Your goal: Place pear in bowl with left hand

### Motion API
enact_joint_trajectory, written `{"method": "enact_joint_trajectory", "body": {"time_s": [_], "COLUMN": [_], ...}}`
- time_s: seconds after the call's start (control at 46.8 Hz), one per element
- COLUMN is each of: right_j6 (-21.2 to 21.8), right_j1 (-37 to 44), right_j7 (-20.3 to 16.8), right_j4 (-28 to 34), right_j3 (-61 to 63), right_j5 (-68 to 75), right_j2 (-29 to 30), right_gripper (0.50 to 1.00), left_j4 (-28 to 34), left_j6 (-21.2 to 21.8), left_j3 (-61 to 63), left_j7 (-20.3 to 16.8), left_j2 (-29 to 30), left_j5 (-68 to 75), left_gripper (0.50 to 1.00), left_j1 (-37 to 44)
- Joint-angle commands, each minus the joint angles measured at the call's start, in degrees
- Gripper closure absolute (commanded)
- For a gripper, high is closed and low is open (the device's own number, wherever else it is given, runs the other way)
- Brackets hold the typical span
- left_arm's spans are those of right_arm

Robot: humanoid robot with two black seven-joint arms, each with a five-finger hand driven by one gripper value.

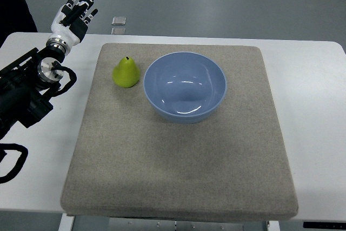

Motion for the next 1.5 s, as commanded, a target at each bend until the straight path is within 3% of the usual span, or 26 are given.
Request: {"method": "enact_joint_trajectory", "body": {"time_s": [0.0, 0.876, 1.474], "right_j6": [0.0, 0.0, 0.0], "right_j1": [0.0, 0.0, 0.0], "right_j7": [0.0, 0.0, 0.0], "right_j4": [0.1, 0.0, 0.1], "right_j3": [0.0, 0.0, 0.0], "right_j5": [0.0, 0.0, 0.0], "right_j2": [0.0, 0.0, 0.0], "right_gripper": [0.574, 0.574, 0.574], "left_j4": [0.0, -1.5, -12.9], "left_j6": [0.0, -0.4, 0.2], "left_j3": [0.0, 0.9, 4.4], "left_j7": [-0.1, -0.3, 0.0], "left_j2": [0.0, 0.8, 6.4], "left_j5": [0.0, 2.4, 44.2], "left_gripper": [0.504, 0.506, 0.510], "left_j1": [0.0, -0.8, -1.0]}}
